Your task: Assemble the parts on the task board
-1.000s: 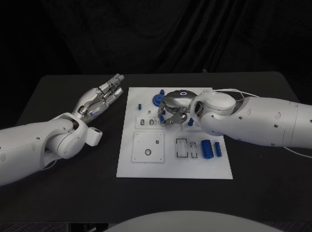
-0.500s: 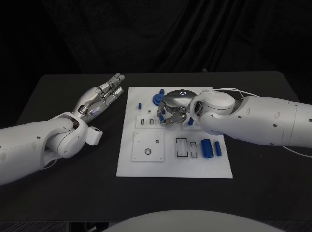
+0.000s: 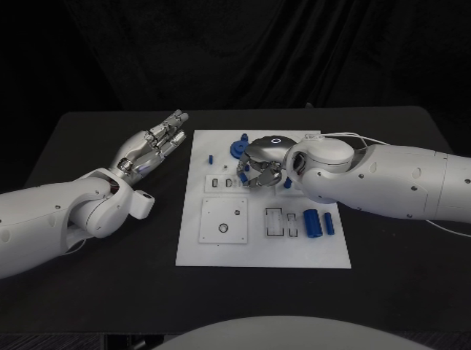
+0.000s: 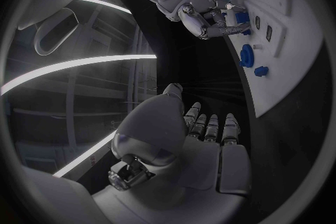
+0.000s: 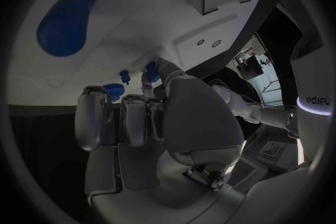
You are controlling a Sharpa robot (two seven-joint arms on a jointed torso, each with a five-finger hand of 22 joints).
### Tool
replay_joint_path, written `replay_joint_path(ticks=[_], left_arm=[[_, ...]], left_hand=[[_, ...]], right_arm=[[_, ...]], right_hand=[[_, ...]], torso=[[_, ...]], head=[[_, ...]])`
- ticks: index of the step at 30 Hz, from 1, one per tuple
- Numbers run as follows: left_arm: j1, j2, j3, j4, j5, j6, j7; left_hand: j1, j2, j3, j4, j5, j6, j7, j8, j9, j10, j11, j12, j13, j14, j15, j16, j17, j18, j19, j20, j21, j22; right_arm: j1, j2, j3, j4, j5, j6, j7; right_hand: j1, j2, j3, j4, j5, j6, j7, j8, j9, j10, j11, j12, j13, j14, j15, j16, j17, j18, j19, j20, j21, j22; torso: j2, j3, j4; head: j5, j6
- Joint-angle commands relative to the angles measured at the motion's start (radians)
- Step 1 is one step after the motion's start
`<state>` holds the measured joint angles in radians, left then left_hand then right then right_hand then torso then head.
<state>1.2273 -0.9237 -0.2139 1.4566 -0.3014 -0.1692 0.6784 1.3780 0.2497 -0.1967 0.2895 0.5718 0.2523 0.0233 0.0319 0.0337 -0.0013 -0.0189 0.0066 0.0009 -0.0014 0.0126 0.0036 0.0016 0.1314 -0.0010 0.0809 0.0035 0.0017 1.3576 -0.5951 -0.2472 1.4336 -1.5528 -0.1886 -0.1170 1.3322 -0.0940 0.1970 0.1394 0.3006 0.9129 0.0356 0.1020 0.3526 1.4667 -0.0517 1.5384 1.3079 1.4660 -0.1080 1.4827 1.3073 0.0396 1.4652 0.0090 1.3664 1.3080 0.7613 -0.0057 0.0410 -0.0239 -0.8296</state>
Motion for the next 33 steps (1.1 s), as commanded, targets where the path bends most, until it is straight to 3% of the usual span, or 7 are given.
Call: replay_joint_path(ticks=[1,13,21,29,33], left_arm=[[-0.002,0.002,0.001,0.0,-0.006,0.015,0.039],[-0.002,0.003,0.001,-0.002,-0.006,0.018,0.037],[-0.002,0.002,0.001,-0.004,-0.006,0.019,0.037],[-0.002,0.002,0.001,-0.003,-0.006,0.006,0.042],[-0.002,-0.001,0.001,0.002,-0.006,-0.021,0.047]], left_hand=[[0.002,0.011,0.005,0.0,-0.001,0.008,-0.001,0.007,0.001,0.001,0.008,-0.007,-0.001,0.001,0.005,-0.004,-0.002,0.01,0.001,0.009,-0.003,-0.002],[0.002,0.011,0.005,0.0,-0.001,0.011,0.0,0.008,0.002,0.001,0.009,-0.007,-0.001,0.001,0.006,-0.004,-0.002,0.01,0.001,0.009,-0.003,-0.002],[0.002,0.011,0.005,0.0,-0.001,0.011,0.0,0.008,0.002,0.001,0.009,-0.007,-0.001,0.001,0.006,-0.004,-0.002,0.01,0.001,0.009,-0.003,-0.002],[0.002,0.011,0.005,0.0,0.0,0.009,0.002,0.007,0.001,0.001,0.01,-0.007,-0.001,0.001,0.009,-0.004,-0.002,0.011,0.001,0.014,-0.003,-0.002],[0.006,0.006,0.005,-0.001,0.002,0.013,0.004,0.007,0.001,0.001,0.012,-0.007,-0.001,0.001,0.019,-0.004,-0.002,0.021,0.001,0.037,-0.003,-0.002]], right_arm=[[-0.002,0.001,0.001,-0.001,-0.007,0.015,-0.021],[-0.002,0.001,0.001,-0.005,-0.007,0.018,-0.006],[-0.002,-0.002,0.001,-0.006,-0.007,-0.012,0.011],[-0.001,-0.019,0.003,0.011,-0.007,-0.145,0.047],[0.009,-0.038,0.006,0.032,-0.008,-0.232,0.068]], right_hand=[[-0.017,-0.005,-0.004,0.007,0.006,-0.027,-0.001,-0.02,-0.011,0.072,0.003,-0.006,0.227,0.074,0.006,-0.007,0.14,0.008,0.013,0.004,-0.008,0.199],[-0.035,-0.022,-0.015,0.022,0.005,-0.079,-0.006,-0.041,-0.035,0.072,-0.001,-0.006,0.227,0.074,0.003,-0.007,0.141,0.01,0.009,0.001,-0.019,0.197],[-0.049,-0.031,-0.025,0.041,0.006,-0.133,-0.013,-0.041,-0.059,0.072,-0.006,-0.005,0.227,0.075,-0.001,-0.005,0.142,0.009,0.011,-0.002,-0.017,0.198],[-0.063,-0.042,-0.038,0.068,0.006,-0.146,-0.012,-0.036,-0.074,0.083,-0.007,0.007,0.239,0.081,-0.003,0.009,0.16,0.005,0.022,-0.005,0.004,0.205],[-0.07,-0.046,-0.044,0.087,0.007,-0.145,-0.011,-0.035,-0.08,0.087,-0.007,0.012,0.244,0.083,-0.003,0.014,0.166,0.002,0.028,-0.005,0.014,0.208]], torso=[[0.0,0.0,0.0002],[0.0,0.0,-0.0002],[0.0,0.0002,-0.0001],[0.0,0.0003,0.0002],[0.0,0.0005,-0.0005]], head=[[0.0,0.0],[0.001,-0.004],[0.001,-0.006],[0.003,-0.003],[0.003,0.001]])
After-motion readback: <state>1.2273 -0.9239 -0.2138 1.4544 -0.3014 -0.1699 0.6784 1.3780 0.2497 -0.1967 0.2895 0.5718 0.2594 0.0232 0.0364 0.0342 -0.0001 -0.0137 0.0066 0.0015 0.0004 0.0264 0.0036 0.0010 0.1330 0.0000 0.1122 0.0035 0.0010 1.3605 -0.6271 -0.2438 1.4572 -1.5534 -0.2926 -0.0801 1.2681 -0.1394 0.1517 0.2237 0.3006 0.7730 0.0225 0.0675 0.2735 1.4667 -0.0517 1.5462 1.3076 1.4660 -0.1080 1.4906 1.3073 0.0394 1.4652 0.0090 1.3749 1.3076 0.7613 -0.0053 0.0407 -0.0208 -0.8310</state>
